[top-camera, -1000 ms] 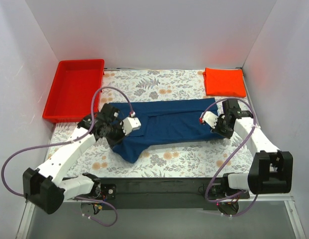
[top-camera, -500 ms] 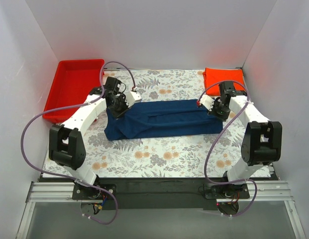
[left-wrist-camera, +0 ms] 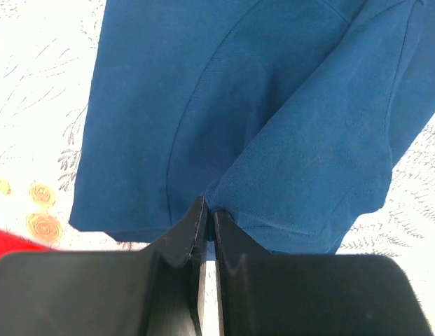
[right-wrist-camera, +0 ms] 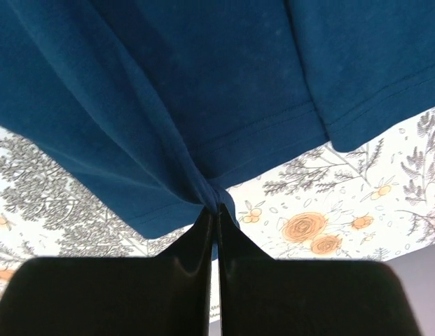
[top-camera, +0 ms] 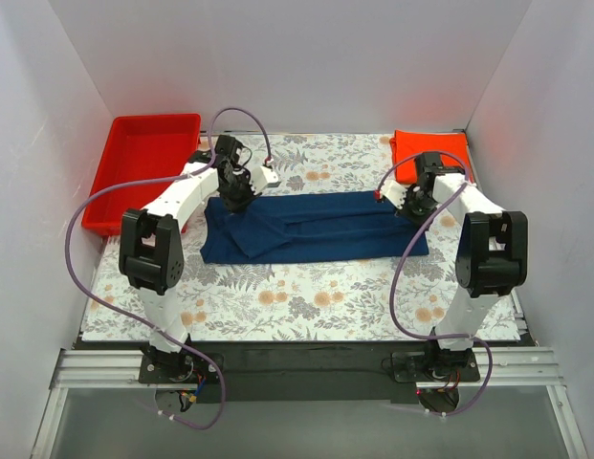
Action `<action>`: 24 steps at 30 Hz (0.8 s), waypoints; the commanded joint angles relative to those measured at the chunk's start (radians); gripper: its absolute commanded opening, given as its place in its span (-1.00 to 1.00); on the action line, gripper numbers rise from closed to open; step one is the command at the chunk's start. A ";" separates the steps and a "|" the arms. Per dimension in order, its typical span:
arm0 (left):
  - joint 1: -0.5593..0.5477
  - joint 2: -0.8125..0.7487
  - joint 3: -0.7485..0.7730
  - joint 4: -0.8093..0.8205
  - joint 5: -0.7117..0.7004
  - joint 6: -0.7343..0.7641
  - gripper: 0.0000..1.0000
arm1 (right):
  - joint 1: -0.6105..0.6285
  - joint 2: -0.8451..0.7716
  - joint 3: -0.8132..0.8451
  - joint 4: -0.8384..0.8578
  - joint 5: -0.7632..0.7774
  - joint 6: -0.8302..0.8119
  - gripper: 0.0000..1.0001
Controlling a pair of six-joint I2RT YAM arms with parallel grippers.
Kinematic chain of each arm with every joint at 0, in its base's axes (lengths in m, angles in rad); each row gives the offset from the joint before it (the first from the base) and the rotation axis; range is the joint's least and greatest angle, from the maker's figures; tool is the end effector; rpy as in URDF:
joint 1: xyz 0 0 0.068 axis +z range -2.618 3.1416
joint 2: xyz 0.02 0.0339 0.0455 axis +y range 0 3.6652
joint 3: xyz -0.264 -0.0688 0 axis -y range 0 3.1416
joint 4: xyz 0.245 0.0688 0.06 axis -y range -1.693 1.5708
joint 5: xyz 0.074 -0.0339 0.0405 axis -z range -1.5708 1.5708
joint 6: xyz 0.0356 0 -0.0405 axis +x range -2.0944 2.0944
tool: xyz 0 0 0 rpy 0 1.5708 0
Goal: Fold and stack the t-shirts
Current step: Fold the tshirt
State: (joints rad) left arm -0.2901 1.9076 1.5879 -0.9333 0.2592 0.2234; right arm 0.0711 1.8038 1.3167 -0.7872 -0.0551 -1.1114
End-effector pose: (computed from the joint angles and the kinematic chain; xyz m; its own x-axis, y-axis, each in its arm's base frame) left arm 0.3735 -0.1210 0.2396 -0.8094 0.4651 -0.3586 0.5461 0.8207 -0.1682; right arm 0.3565 0.0274 0.2039 -0.3450 -0.9218 -0.1768 -0.8936 0.3802 -0.2385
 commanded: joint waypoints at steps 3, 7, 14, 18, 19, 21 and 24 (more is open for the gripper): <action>0.005 0.004 0.040 -0.007 0.022 0.039 -1.00 | -0.007 0.038 0.076 -0.021 -0.005 -0.054 -0.97; 0.017 0.007 0.038 -0.002 0.025 0.036 -1.00 | -0.010 0.066 0.096 -0.020 0.001 -0.061 -0.97; 0.035 0.013 0.032 0.008 0.018 0.031 -1.00 | -0.014 0.107 0.121 -0.018 0.012 -0.068 -0.97; 0.037 0.022 0.052 0.002 0.026 0.025 -1.00 | -0.017 0.118 0.118 -0.014 0.018 -0.073 -0.97; 0.039 0.022 0.053 0.004 0.025 0.027 -1.00 | -0.017 0.120 0.118 -0.012 0.018 -0.071 -0.97; 0.037 0.031 0.055 0.010 0.023 0.025 -1.00 | -0.019 0.126 0.122 -0.009 0.018 -0.067 -0.97; 0.039 0.048 0.058 0.014 0.022 0.022 -1.00 | -0.021 0.138 0.138 -0.009 0.014 -0.057 -0.97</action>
State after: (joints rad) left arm -0.2569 1.9457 1.6058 -0.9337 0.2699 0.2394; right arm 0.0593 1.9301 1.4067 -0.7860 -0.0483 -1.1286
